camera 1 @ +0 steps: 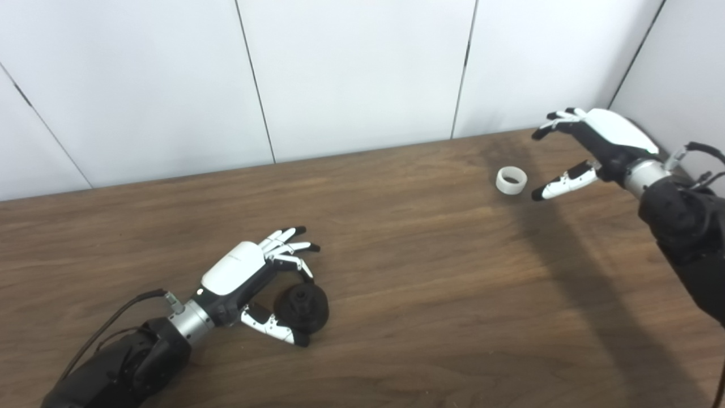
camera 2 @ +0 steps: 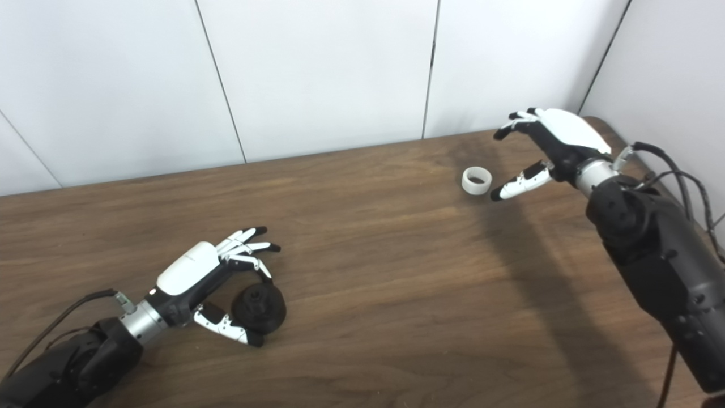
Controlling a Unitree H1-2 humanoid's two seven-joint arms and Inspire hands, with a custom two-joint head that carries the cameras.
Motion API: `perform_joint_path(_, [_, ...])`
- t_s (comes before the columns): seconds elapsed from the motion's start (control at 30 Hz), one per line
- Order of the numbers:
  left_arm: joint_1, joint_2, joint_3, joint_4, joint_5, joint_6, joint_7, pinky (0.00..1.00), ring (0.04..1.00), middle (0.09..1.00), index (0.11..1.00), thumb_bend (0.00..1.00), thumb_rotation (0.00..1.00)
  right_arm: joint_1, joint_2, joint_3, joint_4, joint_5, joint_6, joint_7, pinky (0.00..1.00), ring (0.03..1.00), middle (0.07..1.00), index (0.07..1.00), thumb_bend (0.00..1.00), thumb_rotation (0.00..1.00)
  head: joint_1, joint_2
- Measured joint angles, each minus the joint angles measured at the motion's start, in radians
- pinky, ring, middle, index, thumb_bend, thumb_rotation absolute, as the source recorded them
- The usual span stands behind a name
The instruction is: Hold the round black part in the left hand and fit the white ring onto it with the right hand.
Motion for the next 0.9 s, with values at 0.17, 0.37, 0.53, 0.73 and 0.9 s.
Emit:
perform_joint_path(0.17, [0.000,0.006,-0.008,0.000,-0.015,0.000,0.001,1.00,1.000,0.884,0.481,0.53,0.06,-0.028,-0.002,0.035,0.038,-0.053,-0.003,0.011,1.00,1.000,0.928,0.737,0.93,0.23,-0.015,-0.009])
perform_joint_path(0.37, [-0.005,0.011,-0.019,0.000,-0.028,0.000,0.004,1.00,1.000,0.887,0.481,0.53,0.06,-0.064,0.003,0.061,0.080,-0.086,-0.003,0.027,1.00,1.000,0.932,0.743,0.90,0.26,-0.038,-0.034])
perform_joint_path(0.53, [-0.003,0.016,-0.023,-0.003,-0.036,0.000,0.004,1.00,1.000,0.883,0.481,0.53,0.06,-0.073,0.012,0.084,0.122,-0.124,-0.017,0.015,1.00,1.000,0.931,0.750,0.86,0.28,-0.055,-0.055])
perform_joint_path(0.73, [-0.004,0.023,-0.043,-0.003,-0.052,0.000,0.018,1.00,1.000,0.880,0.481,0.53,0.06,-0.098,0.021,0.098,0.169,-0.156,-0.051,-0.022,1.00,1.000,0.933,0.746,0.82,0.28,-0.060,-0.063])
perform_joint_path(0.9, [-0.006,0.024,-0.053,-0.002,-0.057,0.000,0.027,1.00,1.000,0.882,0.481,0.53,0.06,-0.119,0.023,0.100,0.192,-0.169,-0.077,-0.044,1.00,1.000,0.933,0.746,0.82,0.29,-0.051,-0.064])
